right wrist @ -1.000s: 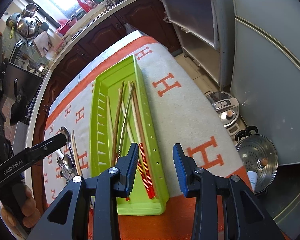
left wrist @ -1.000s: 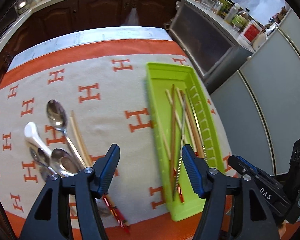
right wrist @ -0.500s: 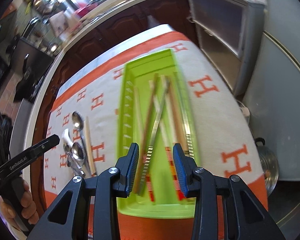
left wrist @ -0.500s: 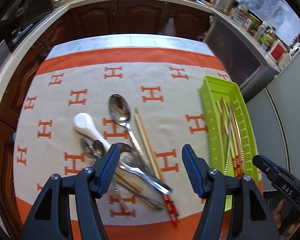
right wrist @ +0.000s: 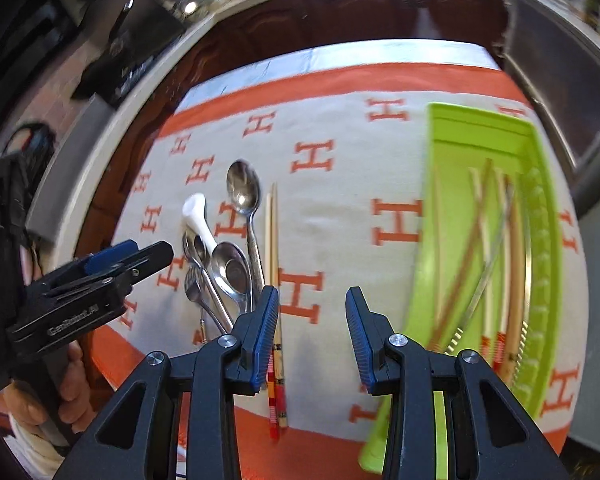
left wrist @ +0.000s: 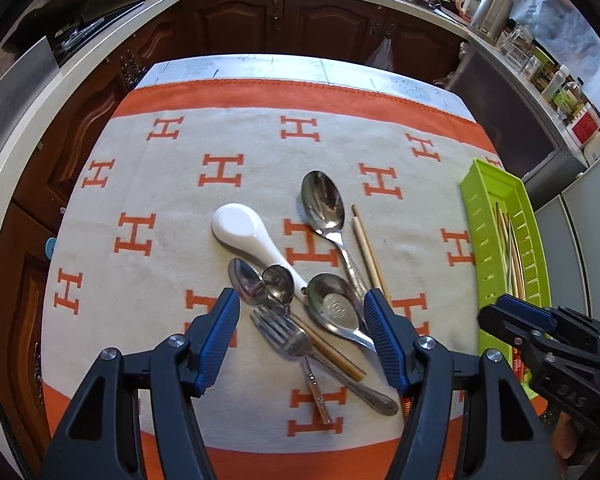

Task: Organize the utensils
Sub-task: 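Move both grippers back over the remaining chopsticks in the pile, then grasp a wooden chopstick with the right gripper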

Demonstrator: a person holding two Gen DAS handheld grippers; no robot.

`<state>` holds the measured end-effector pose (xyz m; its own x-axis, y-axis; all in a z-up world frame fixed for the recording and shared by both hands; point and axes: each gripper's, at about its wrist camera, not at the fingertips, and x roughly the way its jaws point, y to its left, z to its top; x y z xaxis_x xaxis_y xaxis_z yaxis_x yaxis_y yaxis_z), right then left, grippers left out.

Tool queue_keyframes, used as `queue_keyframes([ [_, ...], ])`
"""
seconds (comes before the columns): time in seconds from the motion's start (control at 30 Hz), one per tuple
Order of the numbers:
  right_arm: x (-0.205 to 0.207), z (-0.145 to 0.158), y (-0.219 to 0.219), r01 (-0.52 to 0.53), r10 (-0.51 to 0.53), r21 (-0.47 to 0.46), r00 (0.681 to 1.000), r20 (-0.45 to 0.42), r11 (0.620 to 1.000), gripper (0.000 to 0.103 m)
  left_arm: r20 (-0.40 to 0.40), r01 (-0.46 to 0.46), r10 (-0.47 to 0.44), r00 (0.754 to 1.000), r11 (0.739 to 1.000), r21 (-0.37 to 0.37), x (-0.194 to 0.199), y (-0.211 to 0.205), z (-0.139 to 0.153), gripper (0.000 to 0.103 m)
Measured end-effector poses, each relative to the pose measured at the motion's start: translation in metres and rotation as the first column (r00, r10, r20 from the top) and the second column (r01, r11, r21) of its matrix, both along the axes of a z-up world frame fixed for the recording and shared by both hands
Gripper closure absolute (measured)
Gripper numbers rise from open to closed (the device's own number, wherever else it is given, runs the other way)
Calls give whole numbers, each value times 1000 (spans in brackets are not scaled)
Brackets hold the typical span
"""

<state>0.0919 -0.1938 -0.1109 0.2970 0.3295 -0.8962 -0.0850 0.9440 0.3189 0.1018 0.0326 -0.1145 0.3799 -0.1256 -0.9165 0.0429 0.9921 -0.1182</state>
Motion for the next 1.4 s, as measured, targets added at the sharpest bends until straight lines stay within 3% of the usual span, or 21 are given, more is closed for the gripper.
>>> queue_keyframes([
  [0.3,19,-57,33,-115,113,-3,980,-165,993,76,-31,-25,24,999,999,-36,1,20,-16,40],
  [0.53,18,-76,53,-172,163,-32,966,-199,985,77,-58,-43,40,998,997,-58,4,31,-27,40],
  [0.73,20,-77,72,-217,199,-82,963,-184,973,79,-73,-50,45,996,996,-69,5,37,-35,40],
  [0.93,27,-79,80,-193,173,-109,970,-169,975,97,-90,-57,50,995,995,-77,5,40,-39,40],
  [1.4,13,-53,33,-99,90,-88,990,-108,991,97,-101,-29,21,995,997,-77,5,30,-38,40],
])
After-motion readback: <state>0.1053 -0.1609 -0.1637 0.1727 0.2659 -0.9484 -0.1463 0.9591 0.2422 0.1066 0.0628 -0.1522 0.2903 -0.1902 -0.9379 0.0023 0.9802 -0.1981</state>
